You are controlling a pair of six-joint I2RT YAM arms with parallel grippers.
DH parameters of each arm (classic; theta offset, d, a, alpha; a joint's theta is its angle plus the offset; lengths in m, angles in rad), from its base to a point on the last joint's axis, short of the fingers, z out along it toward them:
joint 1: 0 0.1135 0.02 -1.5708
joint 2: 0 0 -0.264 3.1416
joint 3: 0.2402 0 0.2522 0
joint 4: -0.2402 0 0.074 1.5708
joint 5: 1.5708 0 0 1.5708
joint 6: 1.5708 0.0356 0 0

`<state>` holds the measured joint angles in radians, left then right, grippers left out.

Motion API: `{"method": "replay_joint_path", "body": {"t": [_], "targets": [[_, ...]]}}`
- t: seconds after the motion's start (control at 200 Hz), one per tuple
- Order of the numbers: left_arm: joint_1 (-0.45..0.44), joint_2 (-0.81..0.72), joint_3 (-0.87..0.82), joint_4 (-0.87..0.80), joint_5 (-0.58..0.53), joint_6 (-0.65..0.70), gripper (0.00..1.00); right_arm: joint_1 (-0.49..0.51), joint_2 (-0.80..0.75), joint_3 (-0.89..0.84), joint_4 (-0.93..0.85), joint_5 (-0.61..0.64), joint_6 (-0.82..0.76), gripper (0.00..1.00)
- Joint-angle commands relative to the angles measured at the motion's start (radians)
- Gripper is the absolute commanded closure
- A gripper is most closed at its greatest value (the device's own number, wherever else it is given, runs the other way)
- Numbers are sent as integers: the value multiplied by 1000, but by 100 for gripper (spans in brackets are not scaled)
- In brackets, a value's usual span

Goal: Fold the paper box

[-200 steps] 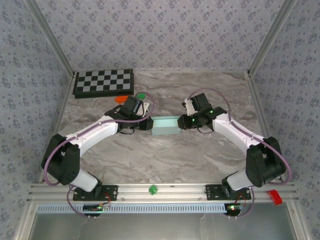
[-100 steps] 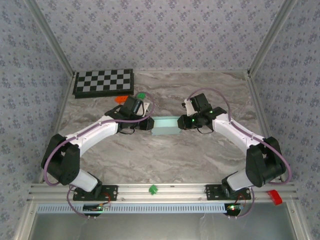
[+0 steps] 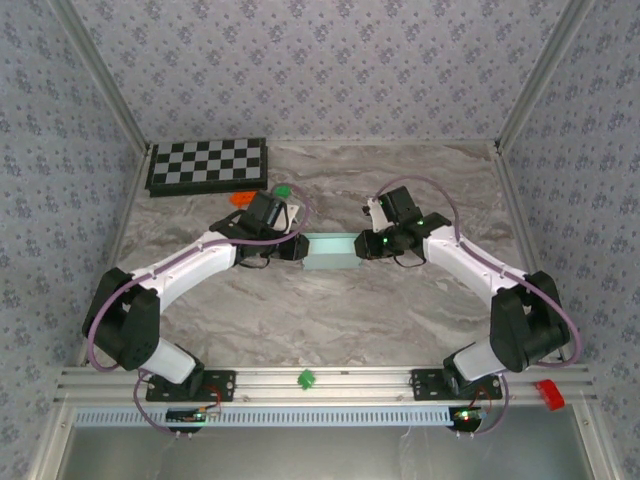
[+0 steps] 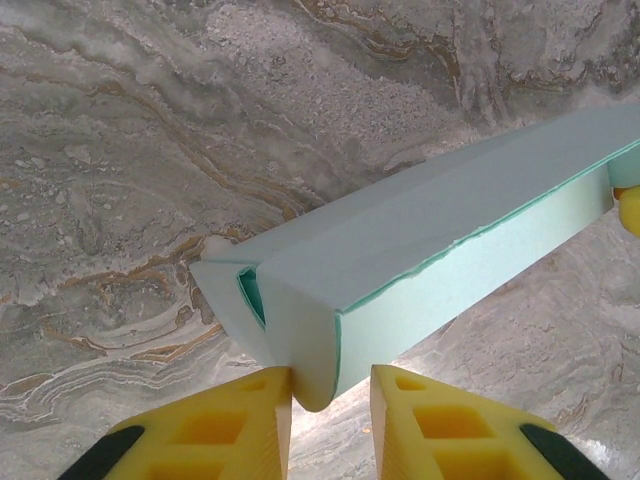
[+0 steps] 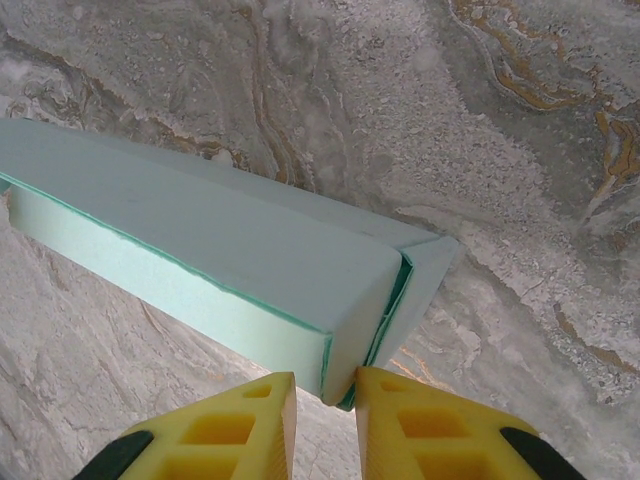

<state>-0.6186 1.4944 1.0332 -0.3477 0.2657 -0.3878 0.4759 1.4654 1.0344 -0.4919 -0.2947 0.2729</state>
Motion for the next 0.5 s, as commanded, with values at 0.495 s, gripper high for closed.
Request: {"method": "replay_joint_path", "body": {"t": [0.495], "targets": [[-12,-4,13,49,18,-19,75,21,30,45,-38,5,0,76]]}}
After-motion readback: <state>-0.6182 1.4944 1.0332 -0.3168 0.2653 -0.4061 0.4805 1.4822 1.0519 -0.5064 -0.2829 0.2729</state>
